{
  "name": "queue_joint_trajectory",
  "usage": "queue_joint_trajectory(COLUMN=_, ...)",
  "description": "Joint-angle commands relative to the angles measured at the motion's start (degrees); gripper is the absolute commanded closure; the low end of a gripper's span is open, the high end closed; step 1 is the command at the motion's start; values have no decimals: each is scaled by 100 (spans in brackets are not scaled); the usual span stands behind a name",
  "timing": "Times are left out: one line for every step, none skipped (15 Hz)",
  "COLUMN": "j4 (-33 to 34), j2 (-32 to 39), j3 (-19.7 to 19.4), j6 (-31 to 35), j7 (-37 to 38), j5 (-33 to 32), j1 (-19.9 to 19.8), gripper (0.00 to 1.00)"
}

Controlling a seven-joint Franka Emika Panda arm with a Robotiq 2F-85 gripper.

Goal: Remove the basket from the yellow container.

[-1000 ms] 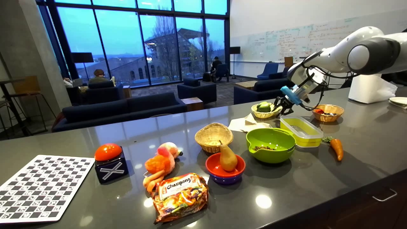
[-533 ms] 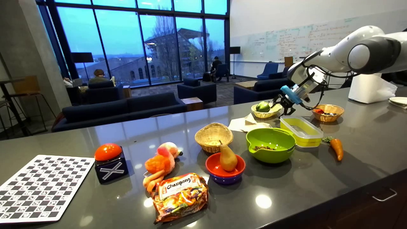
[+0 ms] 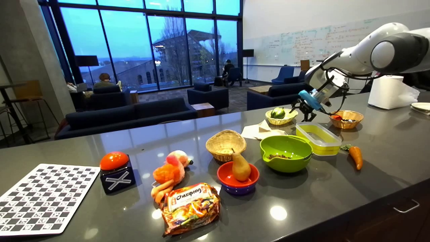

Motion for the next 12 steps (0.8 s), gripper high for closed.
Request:
queue_joint_trajectory(j4=-853, j2=-692, j3=-157, j6=351, j7=190, j5=-286, j1=180, gripper=0)
queue_joint_trajectory(j4=-1034, j2=-838, j3=-200, j6=456, j7=213, j5=-393, j1=229, gripper=0)
queue_joint_trajectory(j4=-1259, j2=-1025, j3=-247, j6=544, j7=236, j5=-523, j1=287, gripper=0)
queue_joint_trajectory(j4=-1446, j2=-1185, j3=-292, j6=591, j7=300, j5=-671, j1=337, gripper=0)
queue_joint_trajectory(j4=-1679, j2=-1387, j3=-360, j6=598, j7=397, j5=-861, j1=405, gripper=0)
queue_joint_trajectory(j4=-1856, j2=-1548, j3=-410, j6=634, j7=468, j5=-1046, j1=457, gripper=0)
queue_joint_trajectory(j4=-2075, j2=-1743, j3=-464, j6=718, j7=566, j5=-1237, j1=525, gripper=0)
queue_joint_trajectory(j4=-2246, j2=-1901, j3=-504, j6=769, j7=664, j5=-1428, j1=574, gripper=0)
queue_joint_trajectory(j4=-2426, j2=-2057, j3=-541, j6=837, j7=782, j5=-1629, j1=631, gripper=0)
queue_joint_trajectory(j4=-2603, j2=-2220, j3=-578, j6=858, j7=902, j5=-1852, j1=681, gripper=0)
queue_joint_trajectory(j4=-2808, j2=-2404, j3=-634, j6=910, j7=1060, j5=-2118, j1=749, gripper=0)
queue_joint_trajectory(j4=-2953, j2=-2540, j3=-648, j6=906, j7=1175, j5=-2351, j1=775, gripper=0)
